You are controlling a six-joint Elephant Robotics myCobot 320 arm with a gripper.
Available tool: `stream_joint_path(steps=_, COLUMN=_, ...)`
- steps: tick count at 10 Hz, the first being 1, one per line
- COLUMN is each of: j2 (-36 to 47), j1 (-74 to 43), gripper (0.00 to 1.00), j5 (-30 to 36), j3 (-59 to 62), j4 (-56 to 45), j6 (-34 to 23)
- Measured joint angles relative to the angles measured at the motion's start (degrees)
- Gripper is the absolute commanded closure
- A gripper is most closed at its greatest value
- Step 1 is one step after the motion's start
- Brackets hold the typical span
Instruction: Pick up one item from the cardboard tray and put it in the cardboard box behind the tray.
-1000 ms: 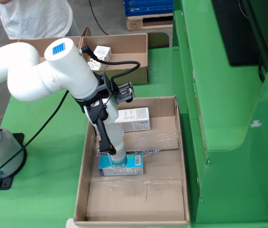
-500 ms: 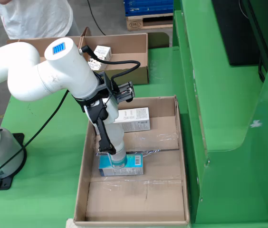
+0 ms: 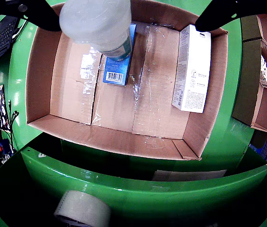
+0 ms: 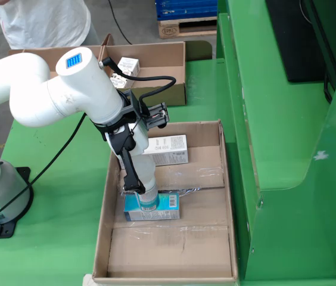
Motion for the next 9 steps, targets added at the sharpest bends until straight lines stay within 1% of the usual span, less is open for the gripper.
stream_joint_path(steps=7, j2=0.00, j1=0.00, gripper=0.00, j5=0.00, j3=0.00, j4=0.00, j6=0.00)
stream_joint_path(steps=9, j2=0.00, j1=0.00, gripper=0.20, j5=0.00, j3=0.00, j4=0.00, j6=0.00)
